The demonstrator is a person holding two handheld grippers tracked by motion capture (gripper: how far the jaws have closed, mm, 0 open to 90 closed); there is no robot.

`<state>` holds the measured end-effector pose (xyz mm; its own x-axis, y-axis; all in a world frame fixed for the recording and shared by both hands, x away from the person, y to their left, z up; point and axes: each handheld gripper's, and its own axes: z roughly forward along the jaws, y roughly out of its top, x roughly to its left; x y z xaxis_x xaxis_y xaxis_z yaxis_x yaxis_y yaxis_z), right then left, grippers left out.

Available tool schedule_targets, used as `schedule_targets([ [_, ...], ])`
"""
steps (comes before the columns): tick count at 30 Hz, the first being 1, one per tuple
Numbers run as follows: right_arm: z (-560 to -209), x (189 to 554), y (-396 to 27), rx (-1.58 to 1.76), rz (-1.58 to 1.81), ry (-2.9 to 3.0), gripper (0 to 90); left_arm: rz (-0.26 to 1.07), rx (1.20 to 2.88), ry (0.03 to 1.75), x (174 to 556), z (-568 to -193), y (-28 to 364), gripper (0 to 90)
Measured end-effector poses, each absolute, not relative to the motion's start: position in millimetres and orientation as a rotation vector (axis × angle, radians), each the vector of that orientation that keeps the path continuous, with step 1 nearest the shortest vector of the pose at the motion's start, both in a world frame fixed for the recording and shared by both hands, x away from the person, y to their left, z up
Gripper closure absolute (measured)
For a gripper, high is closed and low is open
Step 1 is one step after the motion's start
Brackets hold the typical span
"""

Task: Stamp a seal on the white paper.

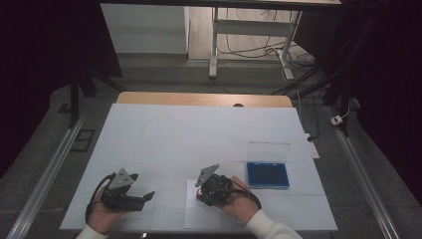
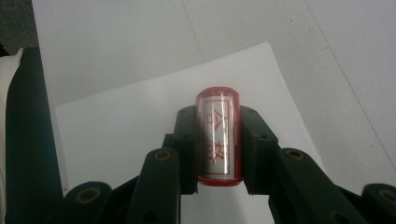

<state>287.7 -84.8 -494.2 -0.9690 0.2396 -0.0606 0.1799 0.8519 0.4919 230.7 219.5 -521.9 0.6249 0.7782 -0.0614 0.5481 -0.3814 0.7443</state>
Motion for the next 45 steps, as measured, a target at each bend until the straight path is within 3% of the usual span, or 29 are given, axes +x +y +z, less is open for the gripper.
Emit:
schedule_targets([
  [45,-475.6,288.7,-101.4,0.351,0.926,2.859,70.0,0.39,2.075,1.037,230.8,-520.6,222.7,13.6],
])
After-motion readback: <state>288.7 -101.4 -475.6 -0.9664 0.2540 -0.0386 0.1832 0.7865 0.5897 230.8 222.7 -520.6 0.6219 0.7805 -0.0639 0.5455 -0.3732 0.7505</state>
